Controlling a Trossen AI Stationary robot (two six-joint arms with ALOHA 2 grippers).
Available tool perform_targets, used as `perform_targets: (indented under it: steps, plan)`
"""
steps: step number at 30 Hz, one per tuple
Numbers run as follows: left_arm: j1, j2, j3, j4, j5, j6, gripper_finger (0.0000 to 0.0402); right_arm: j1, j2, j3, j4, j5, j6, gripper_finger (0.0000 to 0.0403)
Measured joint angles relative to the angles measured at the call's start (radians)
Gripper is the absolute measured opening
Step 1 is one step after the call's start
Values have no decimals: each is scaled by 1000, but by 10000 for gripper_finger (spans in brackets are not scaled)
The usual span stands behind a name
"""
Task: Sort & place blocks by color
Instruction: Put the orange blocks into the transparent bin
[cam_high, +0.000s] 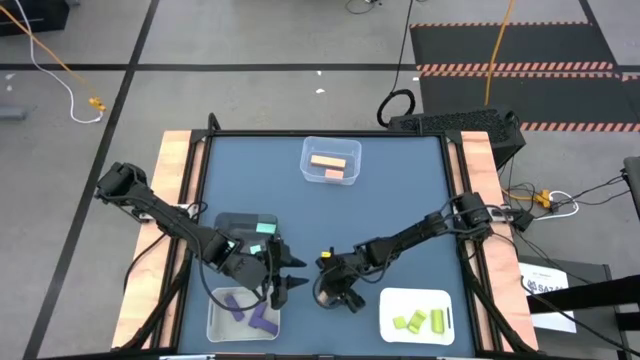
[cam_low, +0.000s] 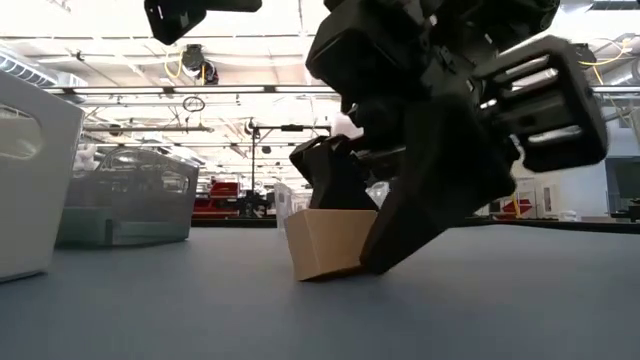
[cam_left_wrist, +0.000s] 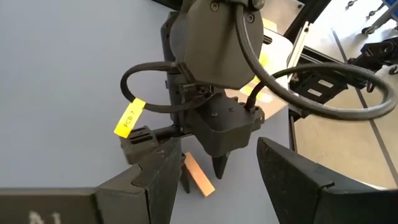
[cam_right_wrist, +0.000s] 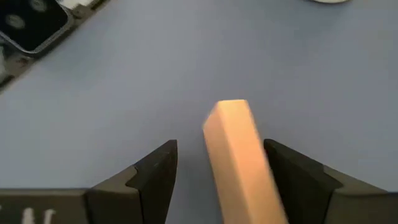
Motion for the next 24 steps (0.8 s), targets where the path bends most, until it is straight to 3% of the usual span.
perform_targets:
  steps: [6, 13, 20, 24]
  plan:
    - [0, 0, 0, 0, 0, 1, 212, -1, 0, 0, 0, 1, -6, 182]
    - [0, 0, 0, -16, 0, -6, 212, -1, -1, 0, -3, 2, 4, 42]
    - [0, 0, 1, -17, 0, -23, 212, -31, -62, -1, -105, 15, -11, 45]
    - [5, 0, 1, -16, -6, -24, 212, -67, -142, 0, -205, 145, -80, 47]
